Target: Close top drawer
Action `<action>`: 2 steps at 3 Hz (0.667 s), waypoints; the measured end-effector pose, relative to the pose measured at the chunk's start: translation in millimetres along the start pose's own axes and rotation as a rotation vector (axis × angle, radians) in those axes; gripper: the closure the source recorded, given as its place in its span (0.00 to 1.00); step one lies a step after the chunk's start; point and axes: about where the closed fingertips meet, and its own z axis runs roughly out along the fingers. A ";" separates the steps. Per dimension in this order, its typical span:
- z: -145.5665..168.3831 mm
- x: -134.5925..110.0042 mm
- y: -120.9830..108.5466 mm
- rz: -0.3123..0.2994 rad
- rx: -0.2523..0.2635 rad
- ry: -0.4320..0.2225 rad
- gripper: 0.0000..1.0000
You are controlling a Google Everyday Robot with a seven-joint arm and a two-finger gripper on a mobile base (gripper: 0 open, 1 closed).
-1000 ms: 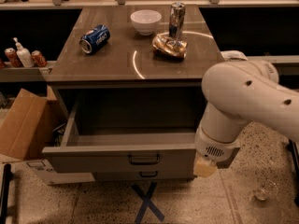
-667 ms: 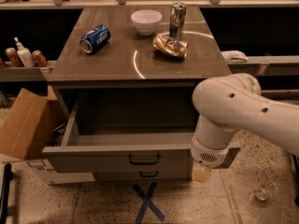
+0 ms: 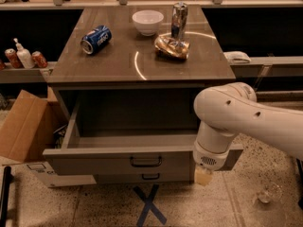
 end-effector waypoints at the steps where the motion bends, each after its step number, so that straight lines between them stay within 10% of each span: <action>1: 5.1 5.6 -12.4 0.034 0.016 -0.015 1.00; 2: 16.7 18.9 -39.4 0.094 0.049 -0.041 1.00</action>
Offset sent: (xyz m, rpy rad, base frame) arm 0.0503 -0.0594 -0.0474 0.0036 -0.1048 -0.1812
